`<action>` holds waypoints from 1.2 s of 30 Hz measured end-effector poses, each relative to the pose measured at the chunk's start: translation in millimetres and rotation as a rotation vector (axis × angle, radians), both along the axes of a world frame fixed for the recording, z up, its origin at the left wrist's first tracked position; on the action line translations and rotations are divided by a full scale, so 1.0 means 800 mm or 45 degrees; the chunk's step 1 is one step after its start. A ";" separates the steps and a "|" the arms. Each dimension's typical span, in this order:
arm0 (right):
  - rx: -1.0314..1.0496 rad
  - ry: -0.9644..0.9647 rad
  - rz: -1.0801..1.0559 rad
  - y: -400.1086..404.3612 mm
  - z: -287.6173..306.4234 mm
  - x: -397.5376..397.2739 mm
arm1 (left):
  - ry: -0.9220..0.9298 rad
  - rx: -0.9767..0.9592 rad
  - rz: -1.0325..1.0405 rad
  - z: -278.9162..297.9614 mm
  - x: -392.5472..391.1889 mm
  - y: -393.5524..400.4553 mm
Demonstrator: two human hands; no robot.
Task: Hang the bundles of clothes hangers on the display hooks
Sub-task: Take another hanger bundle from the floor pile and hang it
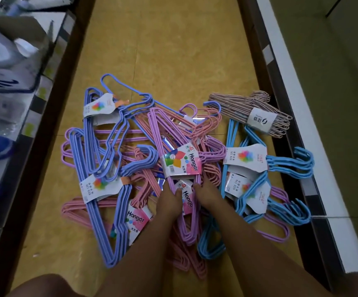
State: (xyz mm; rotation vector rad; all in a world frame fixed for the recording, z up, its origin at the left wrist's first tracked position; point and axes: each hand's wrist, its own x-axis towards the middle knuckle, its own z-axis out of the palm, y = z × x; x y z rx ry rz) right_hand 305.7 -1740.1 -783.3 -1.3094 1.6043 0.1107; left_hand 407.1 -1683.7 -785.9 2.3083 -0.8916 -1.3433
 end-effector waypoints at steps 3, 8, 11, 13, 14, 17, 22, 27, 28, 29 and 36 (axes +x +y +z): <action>0.065 -0.068 -0.080 -0.001 -0.005 0.007 | 0.077 -0.006 0.135 -0.006 -0.001 -0.006; 0.054 -0.125 -0.247 -0.007 0.002 0.008 | 0.045 0.052 0.284 -0.002 -0.004 -0.014; 0.026 -0.163 -0.301 -0.010 0.004 0.011 | -0.115 0.056 0.321 0.015 -0.008 -0.024; 0.010 -0.156 -0.395 -0.014 0.003 0.014 | -0.151 0.016 0.356 0.026 -0.011 -0.032; 0.022 -0.167 -0.465 -0.017 0.005 0.015 | -0.144 -0.017 0.378 0.030 -0.012 -0.035; 0.249 -0.340 -0.763 -0.024 0.038 0.020 | -0.130 -0.063 0.425 0.041 -0.015 -0.037; 0.329 -0.430 -1.011 -0.033 0.048 0.046 | -0.262 -0.186 0.436 0.068 -0.014 -0.026; 0.086 -0.513 -1.074 -0.048 0.112 0.068 | -0.220 -0.302 0.433 0.122 -0.004 -0.039; 0.012 -0.490 -1.074 -0.049 0.135 0.067 | -0.194 -0.294 0.397 0.136 -0.003 -0.041; -0.041 -0.447 -1.068 -0.050 0.160 0.064 | -0.151 -0.280 0.354 0.154 -0.001 -0.041; -0.290 0.104 -0.648 -0.035 0.343 0.015 | -0.149 -0.305 0.191 0.316 0.013 -0.038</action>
